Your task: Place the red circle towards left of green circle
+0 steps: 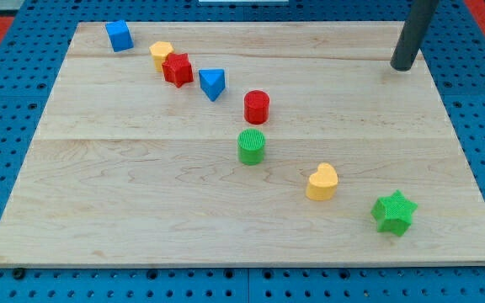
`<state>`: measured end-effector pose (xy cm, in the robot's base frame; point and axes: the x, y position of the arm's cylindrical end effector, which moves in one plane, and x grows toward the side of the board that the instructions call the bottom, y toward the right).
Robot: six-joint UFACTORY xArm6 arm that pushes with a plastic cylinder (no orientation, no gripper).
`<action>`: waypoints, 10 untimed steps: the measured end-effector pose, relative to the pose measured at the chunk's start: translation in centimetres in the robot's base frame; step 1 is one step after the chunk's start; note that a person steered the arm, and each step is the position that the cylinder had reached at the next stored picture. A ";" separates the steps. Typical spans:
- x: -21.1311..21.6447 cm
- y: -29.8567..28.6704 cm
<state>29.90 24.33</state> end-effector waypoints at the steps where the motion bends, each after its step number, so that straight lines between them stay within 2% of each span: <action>1: -0.4 0.0; 2: -0.7 0.0; 3: -1.3 -3.4; 4: 0.5 -9.1; 7: 10.3 -26.3; 10: 14.6 -36.8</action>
<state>44.50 -12.43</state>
